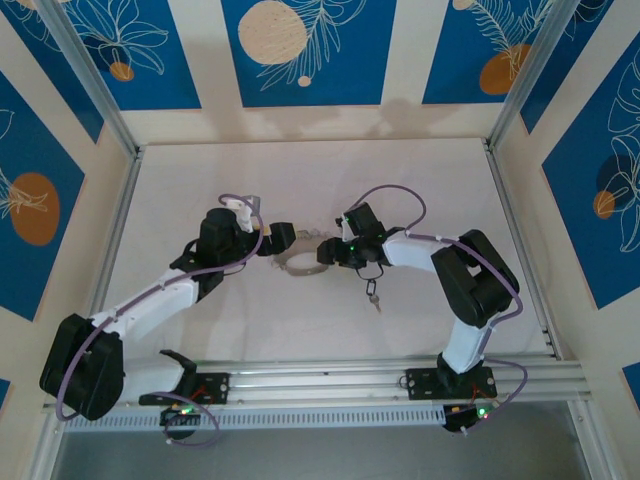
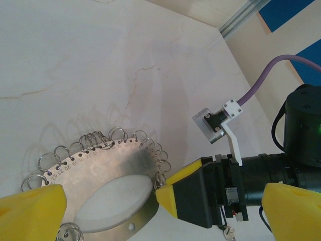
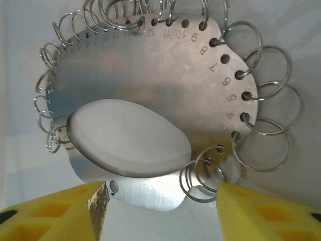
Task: Put the keys on the keyring
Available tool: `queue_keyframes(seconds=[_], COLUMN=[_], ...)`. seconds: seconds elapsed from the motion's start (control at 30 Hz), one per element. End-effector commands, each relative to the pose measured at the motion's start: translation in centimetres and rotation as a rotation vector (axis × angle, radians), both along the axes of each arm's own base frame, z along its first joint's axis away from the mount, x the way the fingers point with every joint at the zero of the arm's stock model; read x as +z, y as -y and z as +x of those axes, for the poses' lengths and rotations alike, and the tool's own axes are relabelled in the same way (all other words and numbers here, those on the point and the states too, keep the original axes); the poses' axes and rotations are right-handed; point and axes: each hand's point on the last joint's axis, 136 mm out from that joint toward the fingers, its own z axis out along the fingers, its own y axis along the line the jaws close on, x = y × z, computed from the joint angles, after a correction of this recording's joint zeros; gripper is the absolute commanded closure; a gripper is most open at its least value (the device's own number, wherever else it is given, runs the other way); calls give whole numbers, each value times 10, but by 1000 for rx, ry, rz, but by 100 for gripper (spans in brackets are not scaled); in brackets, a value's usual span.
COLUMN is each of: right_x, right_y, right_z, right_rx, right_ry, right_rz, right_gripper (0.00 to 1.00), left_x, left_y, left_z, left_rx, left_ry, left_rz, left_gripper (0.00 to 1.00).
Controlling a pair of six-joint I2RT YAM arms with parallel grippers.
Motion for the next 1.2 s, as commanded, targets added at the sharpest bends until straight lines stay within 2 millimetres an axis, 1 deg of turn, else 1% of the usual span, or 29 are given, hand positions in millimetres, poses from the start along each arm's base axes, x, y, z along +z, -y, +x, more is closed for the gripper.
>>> queue_keyframes(seconds=[0.0,0.07,0.17,0.27,0.37,0.5,0.8,0.97,1.17], right_x=[14,17,16,9,1,-5,-7,-9,-6], right_y=[8,13,17,17,15,9,-2,-4,-4], right_z=[-2,-7,-15,-22,-23,-23,-12,-2,8], right_rx=[15,11,13,14,10,10,19,25,26], right_ry=[44,55,57,41,21,4,6,16,33], right_rz=[-35,-50,-71,-75,-73,-55,-46,-68,-82], right_gripper=[41,40,40,40,40,40,40,40,40], left_x=[2,3,3,2,0,-2,-6,-6,-8], left_y=[0,0,1,1,2,3,3,3,2], left_z=[-5,-6,-6,-6,-6,-6,-7,-7,-9], left_rx=[-19,-20,-22,-22,-24,-26,-28,-30,-33], left_ry=[0,1,0,0,-5,-8,-14,-13,-14], left_rz=[-10,-16,-20,-21,-21,-28,-28,-29,-25], left_gripper=[0,0,0,0,0,0,0,0,0])
